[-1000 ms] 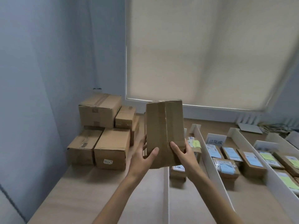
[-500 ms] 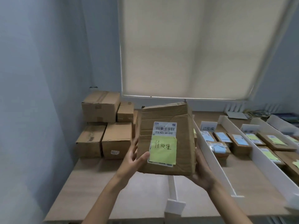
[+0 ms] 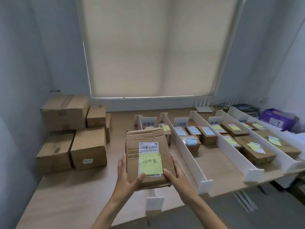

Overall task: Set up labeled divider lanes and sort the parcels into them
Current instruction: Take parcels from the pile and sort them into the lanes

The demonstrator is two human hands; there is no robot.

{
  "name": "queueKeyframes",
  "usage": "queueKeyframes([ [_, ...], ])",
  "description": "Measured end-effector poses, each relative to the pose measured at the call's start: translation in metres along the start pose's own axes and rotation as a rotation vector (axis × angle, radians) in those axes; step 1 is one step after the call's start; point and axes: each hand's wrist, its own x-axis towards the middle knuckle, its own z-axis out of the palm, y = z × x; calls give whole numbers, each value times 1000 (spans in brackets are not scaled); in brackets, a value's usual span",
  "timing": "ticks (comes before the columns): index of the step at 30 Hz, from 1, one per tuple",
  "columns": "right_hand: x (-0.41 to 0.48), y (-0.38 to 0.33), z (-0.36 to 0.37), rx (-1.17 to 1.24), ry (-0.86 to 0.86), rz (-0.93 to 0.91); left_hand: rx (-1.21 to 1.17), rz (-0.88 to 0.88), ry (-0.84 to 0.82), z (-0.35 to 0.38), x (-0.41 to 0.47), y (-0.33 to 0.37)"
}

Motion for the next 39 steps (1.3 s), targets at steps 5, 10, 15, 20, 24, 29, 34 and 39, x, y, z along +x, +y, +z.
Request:
queueKeyframes([
  [5,-6,20,-50,52,125,47,226,213,-226,46,8,-1],
  [10,-17,31,-116,15,194,35,182,348,-268,111,32,11],
  [15,-32,39,-210,-98,244,25,138,394,-286,202,54,32],
  [20,-49,51,-311,-249,219,-37,175,444,-309,299,73,56],
  [24,-61,73,-389,-299,221,-41,187,421,-364,369,87,66],
  [29,-73,95,-469,-355,303,-61,140,453,-404,449,95,85],
  [34,-82,111,-521,-326,409,-26,121,480,-467,513,110,90],
  [39,-77,120,-569,-346,519,-8,160,491,-483,578,140,84],
])
